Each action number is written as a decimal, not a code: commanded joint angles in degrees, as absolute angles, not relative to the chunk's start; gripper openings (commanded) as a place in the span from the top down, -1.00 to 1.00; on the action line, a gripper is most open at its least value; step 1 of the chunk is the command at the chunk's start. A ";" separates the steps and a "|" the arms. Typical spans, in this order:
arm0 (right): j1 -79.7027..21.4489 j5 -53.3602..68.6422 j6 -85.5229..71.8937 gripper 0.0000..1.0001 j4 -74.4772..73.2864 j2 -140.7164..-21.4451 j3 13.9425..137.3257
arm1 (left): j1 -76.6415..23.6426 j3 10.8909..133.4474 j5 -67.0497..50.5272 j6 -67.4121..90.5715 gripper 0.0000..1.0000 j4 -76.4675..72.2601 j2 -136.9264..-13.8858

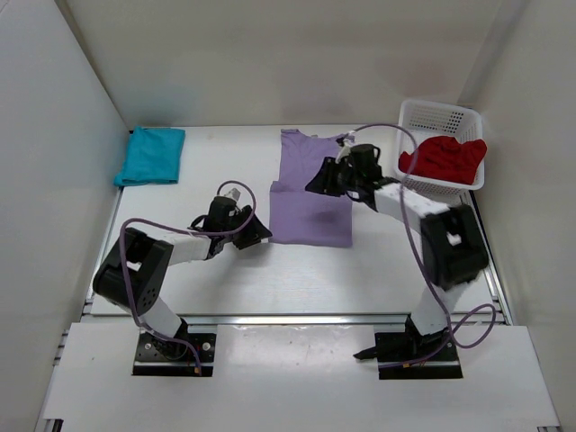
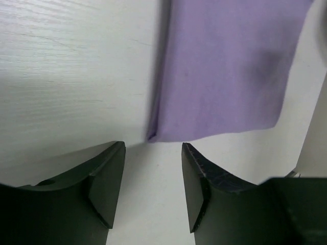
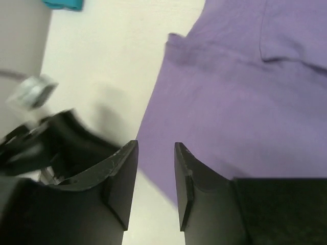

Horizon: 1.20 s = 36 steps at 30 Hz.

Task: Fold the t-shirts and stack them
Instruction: Grab one side of the 2/3 rectangular tshirt with both arms

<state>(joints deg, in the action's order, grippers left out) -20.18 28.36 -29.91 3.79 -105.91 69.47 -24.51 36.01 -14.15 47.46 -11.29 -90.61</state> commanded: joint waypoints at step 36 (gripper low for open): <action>-12.03 23.39 -33.75 1.00 19.52 -81.48 22.60 | -26.54 37.80 -13.89 45.89 1.00 -10.03 -96.69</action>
